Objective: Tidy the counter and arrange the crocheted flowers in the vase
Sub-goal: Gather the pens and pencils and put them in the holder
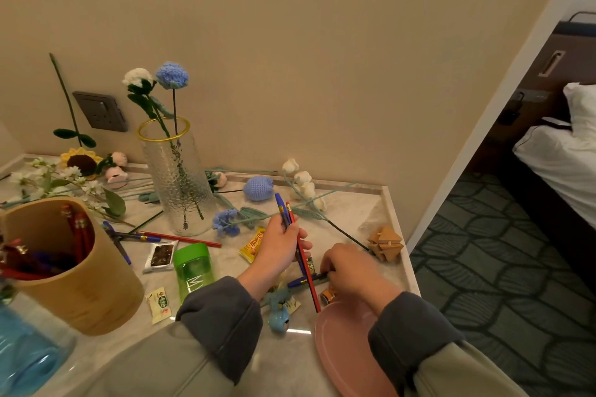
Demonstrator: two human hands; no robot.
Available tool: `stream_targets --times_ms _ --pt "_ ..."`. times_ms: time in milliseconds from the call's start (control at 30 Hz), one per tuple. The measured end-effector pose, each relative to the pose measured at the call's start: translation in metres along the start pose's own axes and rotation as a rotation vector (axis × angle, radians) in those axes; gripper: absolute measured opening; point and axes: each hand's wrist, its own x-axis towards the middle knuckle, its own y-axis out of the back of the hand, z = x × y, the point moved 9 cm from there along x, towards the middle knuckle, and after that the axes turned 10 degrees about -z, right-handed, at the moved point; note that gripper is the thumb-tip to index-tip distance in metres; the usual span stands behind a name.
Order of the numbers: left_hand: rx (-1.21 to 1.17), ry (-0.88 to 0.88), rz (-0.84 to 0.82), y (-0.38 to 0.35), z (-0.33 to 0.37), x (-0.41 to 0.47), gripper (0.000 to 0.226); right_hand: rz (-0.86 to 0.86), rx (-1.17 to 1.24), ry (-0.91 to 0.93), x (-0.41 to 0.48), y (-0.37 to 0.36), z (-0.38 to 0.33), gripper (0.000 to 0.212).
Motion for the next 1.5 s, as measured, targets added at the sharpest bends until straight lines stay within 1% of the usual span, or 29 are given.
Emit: stream_targets --times_ms 67,133,233,300,333,433,500,567,733,867,1000,1133,1233,1300,1400,1500 --pt "-0.009 -0.014 0.008 0.003 0.002 -0.001 0.018 0.000 0.014 -0.012 0.000 0.000 0.001 0.022" --pt "-0.004 -0.051 0.035 0.009 0.006 -0.002 0.018 0.036 0.101 -0.037 -0.002 0.006 0.003 0.020" --pt "-0.019 -0.129 0.091 0.021 0.017 -0.004 0.017 0.202 0.285 -0.079 -0.008 0.031 0.002 0.016" --pt "-0.012 -0.187 0.115 0.028 0.027 -0.007 0.014 0.317 0.458 -0.023 -0.013 0.051 -0.011 0.011" --pt "-0.008 -0.217 0.119 0.030 0.033 -0.009 0.012 0.348 0.563 0.025 -0.015 0.061 -0.021 0.013" --pt "0.043 -0.286 0.143 0.041 0.055 -0.018 0.012 0.355 0.840 0.166 -0.022 0.084 -0.056 0.020" --pt "0.090 -0.327 0.174 0.053 0.070 -0.028 0.014 0.362 0.902 0.221 -0.025 0.095 -0.077 0.016" --pt "0.093 -0.362 0.197 0.067 0.084 -0.041 0.016 0.375 0.922 0.265 -0.028 0.104 -0.096 0.012" --pt "0.057 -0.445 0.254 0.110 0.117 -0.079 0.021 0.364 0.964 0.426 -0.036 0.130 -0.155 0.025" --pt "0.084 -0.528 0.320 0.148 0.148 -0.113 0.019 0.338 0.987 0.550 -0.039 0.151 -0.209 0.020" --pt "0.148 -0.624 0.413 0.188 0.179 -0.154 0.020 0.339 0.945 0.684 -0.052 0.174 -0.266 0.018" --pt "0.231 -0.663 0.496 0.223 0.196 -0.185 0.020 0.354 0.949 0.813 -0.063 0.186 -0.313 0.017" --pt "0.286 -0.674 0.554 0.243 0.193 -0.200 0.022 0.370 0.925 0.836 -0.061 0.178 -0.335 0.017" --pt "0.307 -0.649 0.556 0.249 0.179 -0.201 0.024 0.342 0.901 0.814 -0.052 0.163 -0.343 0.016" --pt "0.347 -0.550 0.562 0.257 0.147 -0.192 0.027 0.310 0.806 0.748 -0.036 0.136 -0.347 0.014" --pt "0.359 -0.436 0.584 0.267 0.119 -0.182 0.032 0.281 0.721 0.696 -0.025 0.116 -0.344 0.018"
